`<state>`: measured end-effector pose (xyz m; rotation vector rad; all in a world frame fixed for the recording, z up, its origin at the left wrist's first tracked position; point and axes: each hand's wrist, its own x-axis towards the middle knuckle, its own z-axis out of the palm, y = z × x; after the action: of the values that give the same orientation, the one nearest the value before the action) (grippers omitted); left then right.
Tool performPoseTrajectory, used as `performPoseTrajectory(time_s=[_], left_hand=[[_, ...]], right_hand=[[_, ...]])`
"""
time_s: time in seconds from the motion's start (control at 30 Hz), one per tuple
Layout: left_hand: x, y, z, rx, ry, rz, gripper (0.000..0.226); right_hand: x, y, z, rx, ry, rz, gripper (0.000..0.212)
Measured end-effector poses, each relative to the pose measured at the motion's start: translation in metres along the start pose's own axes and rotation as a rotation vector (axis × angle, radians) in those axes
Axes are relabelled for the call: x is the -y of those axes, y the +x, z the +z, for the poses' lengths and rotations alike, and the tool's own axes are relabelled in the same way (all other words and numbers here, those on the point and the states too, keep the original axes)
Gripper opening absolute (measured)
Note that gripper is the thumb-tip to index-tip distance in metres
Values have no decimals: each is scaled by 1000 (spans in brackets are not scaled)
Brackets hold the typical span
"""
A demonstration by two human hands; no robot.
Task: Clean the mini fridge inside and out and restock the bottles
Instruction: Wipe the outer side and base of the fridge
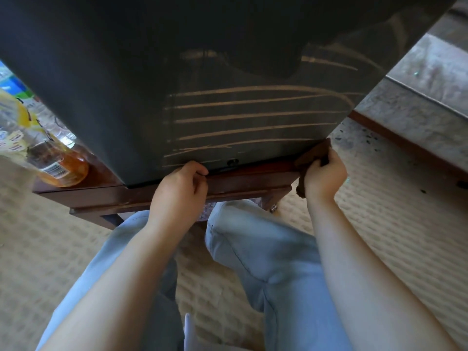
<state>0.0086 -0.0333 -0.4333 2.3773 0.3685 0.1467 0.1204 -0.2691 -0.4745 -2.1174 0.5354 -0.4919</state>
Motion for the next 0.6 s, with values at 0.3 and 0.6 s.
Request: performPoseTrajectory(time_s=[0.3, 0.6], left_hand=[[3, -3, -1, 64, -4, 10, 19], [8, -6, -8, 107, 16, 23, 20]], right_hand=[[8, -88, 21, 254, -171, -437, 33], [-2, -19, -2, 45, -226, -186, 36]])
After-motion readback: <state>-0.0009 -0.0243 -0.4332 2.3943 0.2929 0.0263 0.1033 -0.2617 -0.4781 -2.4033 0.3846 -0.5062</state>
